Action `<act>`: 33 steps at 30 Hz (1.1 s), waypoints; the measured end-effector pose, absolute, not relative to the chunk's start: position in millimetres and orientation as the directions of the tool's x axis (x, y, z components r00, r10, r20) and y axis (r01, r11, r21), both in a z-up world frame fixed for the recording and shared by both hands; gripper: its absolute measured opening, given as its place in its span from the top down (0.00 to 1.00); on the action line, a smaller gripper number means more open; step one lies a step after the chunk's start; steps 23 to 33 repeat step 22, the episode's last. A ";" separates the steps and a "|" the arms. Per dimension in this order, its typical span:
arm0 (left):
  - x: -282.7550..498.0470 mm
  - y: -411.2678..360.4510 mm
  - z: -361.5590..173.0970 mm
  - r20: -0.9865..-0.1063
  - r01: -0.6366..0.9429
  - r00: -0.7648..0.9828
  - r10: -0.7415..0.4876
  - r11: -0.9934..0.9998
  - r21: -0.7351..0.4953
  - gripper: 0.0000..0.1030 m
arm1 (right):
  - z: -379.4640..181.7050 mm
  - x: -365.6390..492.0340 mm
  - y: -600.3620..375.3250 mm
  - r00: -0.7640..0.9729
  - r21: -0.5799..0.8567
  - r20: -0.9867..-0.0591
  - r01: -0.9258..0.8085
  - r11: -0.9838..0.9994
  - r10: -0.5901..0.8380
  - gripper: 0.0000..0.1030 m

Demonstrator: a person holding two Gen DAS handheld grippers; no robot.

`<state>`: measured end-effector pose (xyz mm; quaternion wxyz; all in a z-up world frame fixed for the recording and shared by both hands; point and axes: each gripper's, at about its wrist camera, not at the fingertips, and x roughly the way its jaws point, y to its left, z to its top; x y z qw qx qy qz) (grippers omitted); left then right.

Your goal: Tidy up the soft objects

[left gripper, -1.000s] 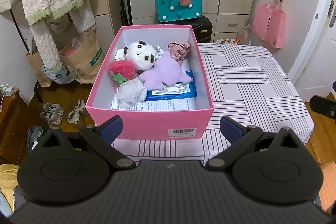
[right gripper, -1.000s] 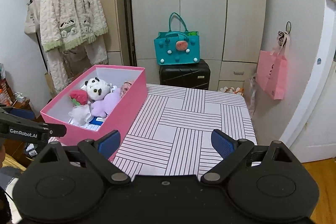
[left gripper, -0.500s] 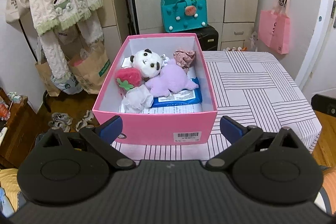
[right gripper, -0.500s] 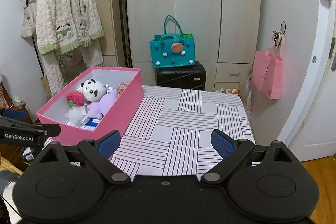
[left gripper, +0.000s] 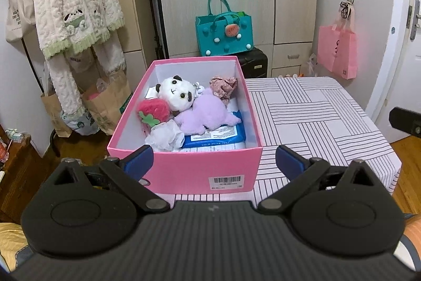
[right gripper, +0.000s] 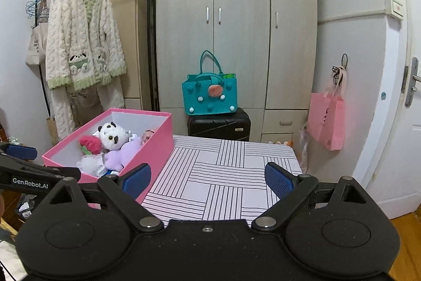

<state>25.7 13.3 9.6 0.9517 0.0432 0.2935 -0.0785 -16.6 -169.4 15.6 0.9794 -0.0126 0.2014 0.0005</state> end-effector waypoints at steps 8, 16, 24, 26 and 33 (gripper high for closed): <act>25.1 17.1 8.8 -0.563 0.158 0.818 -0.117 0.987 0.024 0.02 | 9.9 -17.1 -171.6 0.911 -0.005 -0.413 0.001 1.000 -0.003 0.07; 24.0 19.6 9.5 -0.557 0.147 0.823 -0.109 0.989 0.024 0.02 | 9.0 -17.3 -172.1 0.911 -0.003 -0.413 0.003 1.000 -0.004 0.07; 23.8 19.4 9.1 -0.561 0.148 0.821 -0.110 0.989 0.023 0.02 | 8.6 -16.5 -170.8 0.910 -0.006 -0.414 0.003 1.000 -0.005 0.07; 23.8 19.4 9.1 -0.561 0.148 0.821 -0.110 0.989 0.023 0.02 | 8.6 -16.5 -170.8 0.910 -0.006 -0.414 0.003 1.000 -0.005 0.07; 23.8 19.4 9.1 -0.561 0.148 0.821 -0.110 0.989 0.023 0.02 | 8.6 -16.5 -170.8 0.910 -0.006 -0.414 0.003 1.000 -0.005 0.07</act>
